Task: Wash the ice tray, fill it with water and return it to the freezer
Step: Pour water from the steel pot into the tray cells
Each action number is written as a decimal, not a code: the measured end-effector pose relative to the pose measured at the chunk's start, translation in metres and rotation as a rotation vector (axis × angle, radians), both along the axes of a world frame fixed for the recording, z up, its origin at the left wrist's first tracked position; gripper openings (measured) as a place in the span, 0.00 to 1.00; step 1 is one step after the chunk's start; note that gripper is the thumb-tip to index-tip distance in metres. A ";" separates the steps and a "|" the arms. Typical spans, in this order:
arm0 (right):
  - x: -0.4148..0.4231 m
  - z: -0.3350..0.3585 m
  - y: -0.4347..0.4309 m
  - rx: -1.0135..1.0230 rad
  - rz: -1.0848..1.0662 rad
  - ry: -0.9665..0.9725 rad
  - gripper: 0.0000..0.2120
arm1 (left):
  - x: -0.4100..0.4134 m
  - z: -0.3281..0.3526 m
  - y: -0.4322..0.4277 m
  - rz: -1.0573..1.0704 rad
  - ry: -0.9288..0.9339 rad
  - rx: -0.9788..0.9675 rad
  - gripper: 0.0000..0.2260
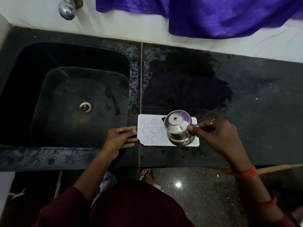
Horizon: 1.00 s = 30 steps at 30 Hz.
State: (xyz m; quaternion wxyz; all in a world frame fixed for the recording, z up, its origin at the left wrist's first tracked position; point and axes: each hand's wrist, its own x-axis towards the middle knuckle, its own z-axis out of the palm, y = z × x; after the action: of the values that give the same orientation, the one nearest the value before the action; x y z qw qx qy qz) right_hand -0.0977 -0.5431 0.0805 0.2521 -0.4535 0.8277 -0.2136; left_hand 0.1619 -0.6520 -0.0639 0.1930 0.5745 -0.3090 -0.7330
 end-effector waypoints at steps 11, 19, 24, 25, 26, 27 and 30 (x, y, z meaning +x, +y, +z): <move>0.005 -0.003 0.010 0.059 0.015 0.047 0.13 | -0.001 0.000 0.002 -0.015 0.006 -0.001 0.10; 0.007 -0.004 0.010 0.088 0.019 0.066 0.15 | -0.001 -0.001 0.003 -0.010 0.014 -0.001 0.10; 0.007 -0.004 0.009 0.091 0.010 0.067 0.15 | 0.001 -0.002 0.003 -0.014 0.013 -0.007 0.10; 0.007 -0.004 0.009 0.092 0.011 0.068 0.15 | 0.001 -0.002 0.003 -0.014 0.012 -0.008 0.10; 0.007 -0.004 0.010 0.092 0.013 0.070 0.15 | 0.001 -0.003 0.003 -0.014 0.011 -0.008 0.10; 0.007 -0.004 0.010 0.093 0.014 0.070 0.15 | 0.001 -0.002 0.003 -0.014 0.011 -0.008 0.10; 0.007 -0.003 0.009 0.096 0.021 0.067 0.14 | 0.001 -0.002 0.004 -0.012 0.014 -0.007 0.10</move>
State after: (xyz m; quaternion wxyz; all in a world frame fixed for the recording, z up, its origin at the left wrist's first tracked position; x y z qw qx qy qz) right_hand -0.0907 -0.5338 0.0774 0.2478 -0.4566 0.8402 -0.1555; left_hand 0.1627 -0.6481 -0.0661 0.1925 0.5668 -0.3136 -0.7371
